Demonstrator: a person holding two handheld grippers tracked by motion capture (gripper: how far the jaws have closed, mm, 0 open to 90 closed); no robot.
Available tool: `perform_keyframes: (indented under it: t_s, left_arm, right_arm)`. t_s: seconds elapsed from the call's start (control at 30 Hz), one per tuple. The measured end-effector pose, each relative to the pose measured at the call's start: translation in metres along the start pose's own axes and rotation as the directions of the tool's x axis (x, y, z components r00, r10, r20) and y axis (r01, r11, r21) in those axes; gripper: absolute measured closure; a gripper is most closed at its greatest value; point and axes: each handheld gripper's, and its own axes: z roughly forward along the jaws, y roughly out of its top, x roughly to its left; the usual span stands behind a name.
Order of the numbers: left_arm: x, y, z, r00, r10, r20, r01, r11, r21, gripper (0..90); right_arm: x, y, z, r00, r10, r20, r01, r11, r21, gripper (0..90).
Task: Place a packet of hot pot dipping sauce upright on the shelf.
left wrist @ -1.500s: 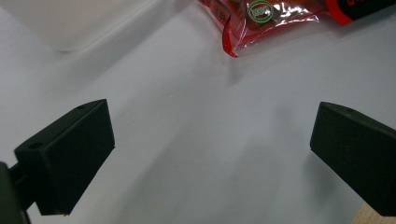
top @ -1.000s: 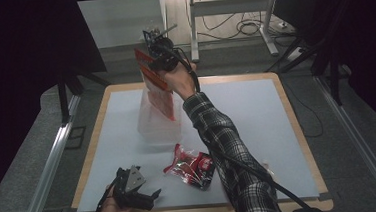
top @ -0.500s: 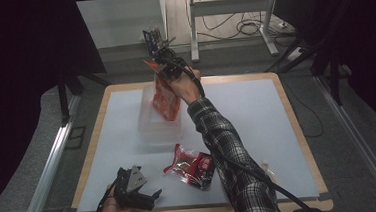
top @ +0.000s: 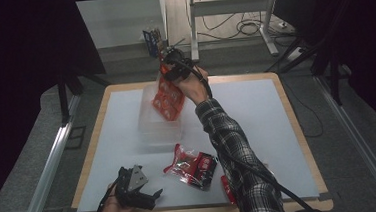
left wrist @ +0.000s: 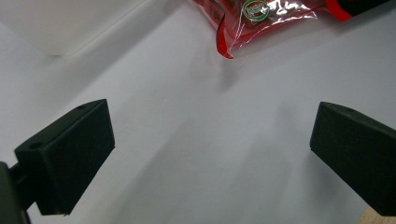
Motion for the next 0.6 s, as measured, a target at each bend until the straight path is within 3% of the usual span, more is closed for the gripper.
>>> perform_keyframes:
  t_s: [0.23, 0.6]
  left_arm:
    - [0.0, 0.0, 0.0, 1.0, 0.002, 0.0, -0.002, 1.0, 0.003, 0.0]
    - [-0.001, 0.0, 0.001, 0.9999, 0.014, -0.002, -0.014, 0.9998, 0.014, 0.0]
  right_arm:
    - [-0.003, -0.002, -0.001, 0.9994, -0.028, 0.021, 0.028, 1.0, 0.011, 29.3]
    - [-0.009, -0.006, -0.017, 0.9987, -0.05, 0.011, 0.05, 0.999, -0.016, 10.8]
